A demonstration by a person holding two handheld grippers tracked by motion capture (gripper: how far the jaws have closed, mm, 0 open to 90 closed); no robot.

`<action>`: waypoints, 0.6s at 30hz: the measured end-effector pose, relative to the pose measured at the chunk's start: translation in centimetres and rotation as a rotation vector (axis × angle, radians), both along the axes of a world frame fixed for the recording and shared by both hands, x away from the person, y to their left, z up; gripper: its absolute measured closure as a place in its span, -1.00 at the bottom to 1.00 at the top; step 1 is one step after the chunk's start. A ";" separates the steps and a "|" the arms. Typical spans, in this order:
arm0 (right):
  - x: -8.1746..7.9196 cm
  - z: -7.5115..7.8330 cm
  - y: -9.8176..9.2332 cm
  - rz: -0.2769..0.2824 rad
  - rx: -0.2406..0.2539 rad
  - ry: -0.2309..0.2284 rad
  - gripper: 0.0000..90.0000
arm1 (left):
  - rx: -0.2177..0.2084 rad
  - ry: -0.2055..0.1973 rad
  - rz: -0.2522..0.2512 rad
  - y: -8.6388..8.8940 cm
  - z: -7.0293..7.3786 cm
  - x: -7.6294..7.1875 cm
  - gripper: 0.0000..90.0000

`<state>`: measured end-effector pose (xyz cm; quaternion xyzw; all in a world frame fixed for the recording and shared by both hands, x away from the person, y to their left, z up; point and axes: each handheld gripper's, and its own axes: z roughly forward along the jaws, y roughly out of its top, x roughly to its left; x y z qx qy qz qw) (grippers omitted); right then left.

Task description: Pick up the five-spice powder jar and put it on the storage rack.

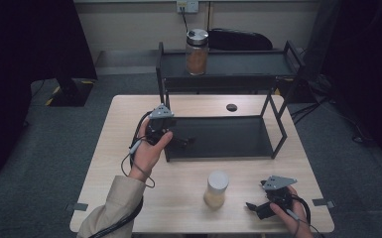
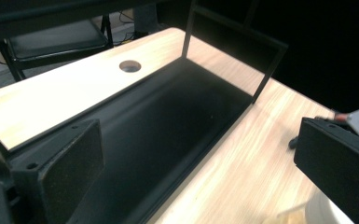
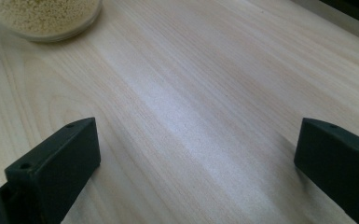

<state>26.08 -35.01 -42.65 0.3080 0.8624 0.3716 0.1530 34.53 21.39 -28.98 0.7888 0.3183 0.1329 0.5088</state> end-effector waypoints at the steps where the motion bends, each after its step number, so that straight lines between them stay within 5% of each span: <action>1: 0.0 0.0 0.0 0.000 0.000 0.000 -1.00 | 0.004 -0.003 0.003 0.2 -0.2 -0.2 -0.98; 18: 0.0 0.0 0.0 0.000 0.000 0.000 -1.00 | 0.017 0.028 0.066 4.7 -4.3 -3.7 -0.98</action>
